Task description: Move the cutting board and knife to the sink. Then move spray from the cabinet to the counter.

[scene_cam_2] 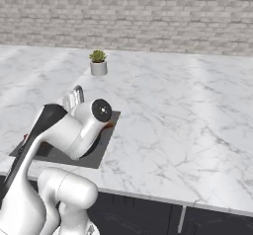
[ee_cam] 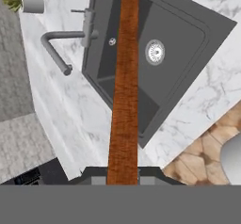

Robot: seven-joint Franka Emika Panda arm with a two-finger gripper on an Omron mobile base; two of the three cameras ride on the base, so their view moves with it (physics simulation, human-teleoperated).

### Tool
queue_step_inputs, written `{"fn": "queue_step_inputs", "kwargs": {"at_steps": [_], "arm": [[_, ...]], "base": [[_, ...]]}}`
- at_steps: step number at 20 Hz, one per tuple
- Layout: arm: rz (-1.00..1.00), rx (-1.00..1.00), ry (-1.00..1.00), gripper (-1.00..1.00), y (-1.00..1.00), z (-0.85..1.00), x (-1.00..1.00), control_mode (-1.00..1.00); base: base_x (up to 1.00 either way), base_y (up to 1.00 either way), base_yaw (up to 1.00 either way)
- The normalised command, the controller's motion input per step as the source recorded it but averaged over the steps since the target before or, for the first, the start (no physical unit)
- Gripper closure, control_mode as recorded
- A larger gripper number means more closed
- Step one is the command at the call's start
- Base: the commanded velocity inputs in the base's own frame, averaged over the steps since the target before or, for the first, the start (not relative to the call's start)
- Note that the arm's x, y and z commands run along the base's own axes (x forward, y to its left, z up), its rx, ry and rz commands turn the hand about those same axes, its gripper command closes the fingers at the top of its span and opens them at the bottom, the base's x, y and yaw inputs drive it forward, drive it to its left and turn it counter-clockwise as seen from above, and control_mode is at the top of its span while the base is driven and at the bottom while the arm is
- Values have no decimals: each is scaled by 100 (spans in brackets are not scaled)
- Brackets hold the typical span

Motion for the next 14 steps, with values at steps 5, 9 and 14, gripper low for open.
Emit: {"fn": "queue_step_inputs", "kwargs": {"at_steps": [5, 9, 14], "arm": [[-1, 0, 13, 100, 45, -11, 4, -100], [-1, 1, 14, 100, 42, -13, 0, -100], [0, 3, 11, 100, 23, -15, 1, -100]], "base": [[0, 0, 0], [0, 0, 0], [0, 0, 0]]}}
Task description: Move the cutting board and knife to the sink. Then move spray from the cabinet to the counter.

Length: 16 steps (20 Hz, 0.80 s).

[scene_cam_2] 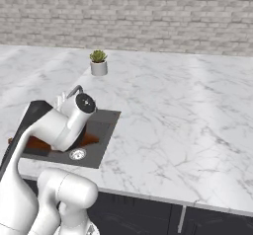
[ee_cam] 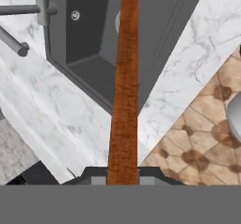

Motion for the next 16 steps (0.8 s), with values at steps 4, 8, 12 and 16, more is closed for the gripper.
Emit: {"fn": "queue_step_inputs", "kwargs": {"at_steps": [4, 8, 12, 16], "arm": [[0, 2, 1, 100, 6, -17, 14, -100], [0, 11, 3, 100, 8, -29, 21, -100], [0, 14, 2, 100, 2, -34, 26, -100], [0, 14, 0, 100, 2, -37, 38, -100]], "base": [[0, 0, 0], [0, 0, 0], [0, 0, 0], [0, 0, 0]]}}
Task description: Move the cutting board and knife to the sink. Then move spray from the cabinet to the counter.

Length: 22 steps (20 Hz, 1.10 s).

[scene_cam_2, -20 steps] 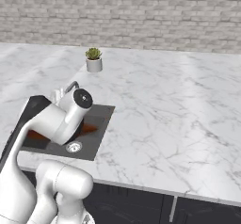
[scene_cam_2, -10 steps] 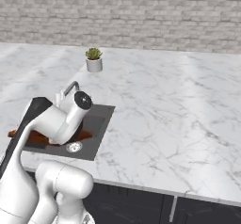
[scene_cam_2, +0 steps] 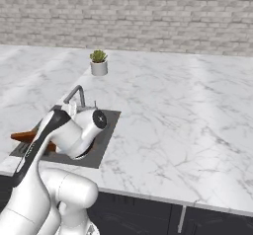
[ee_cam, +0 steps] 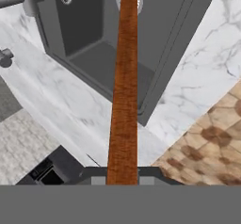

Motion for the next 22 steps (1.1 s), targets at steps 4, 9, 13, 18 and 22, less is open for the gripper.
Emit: {"fn": "queue_step_inputs", "kwargs": {"at_steps": [4, 9, 13, 18, 22], "arm": [[0, 9, 0, 100, 6, -25, 41, -100], [0, 3, -1, 100, 8, -27, 61, -100], [0, 0, -1, 100, 3, -28, 80, -100], [0, 0, 0, 100, 1, -29, 74, -100], [0, -2, 0, 100, 0, -45, 60, -100]], "base": [[0, 0, 0], [0, 0, 0], [0, 0, 0], [0, 0, 0], [0, 0, 0]]}}
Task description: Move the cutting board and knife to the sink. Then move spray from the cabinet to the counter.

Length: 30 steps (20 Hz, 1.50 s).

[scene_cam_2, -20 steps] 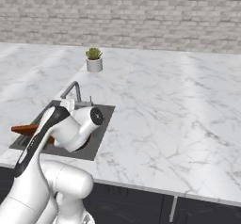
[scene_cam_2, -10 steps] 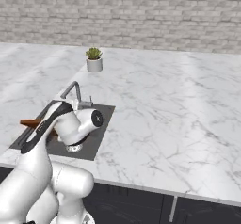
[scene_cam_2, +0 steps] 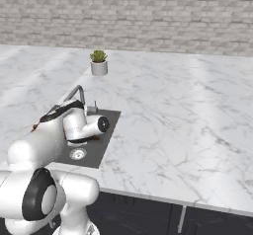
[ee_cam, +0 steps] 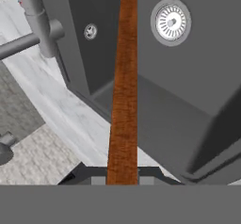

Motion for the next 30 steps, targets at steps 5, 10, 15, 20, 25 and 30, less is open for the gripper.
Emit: {"fn": "queue_step_inputs", "kwargs": {"at_steps": [5, 10, 15, 20, 25, 30], "arm": [[0, -7, 3, 100, 0, -47, 58, -100], [0, -8, 3, 100, 0, -42, 47, -100], [0, -9, 1, 100, 0, -41, 30, -100], [0, -2, 0, -100, 0, -12, 8, -100], [0, 0, -2, -100, -14, 0, -36, -100], [0, 0, -13, -100, -40, 11, -82, -100]], "base": [[0, 0, 0], [0, 0, 0], [0, 0, 0], [0, 0, 0], [0, 0, 0], [0, 0, 0]]}}
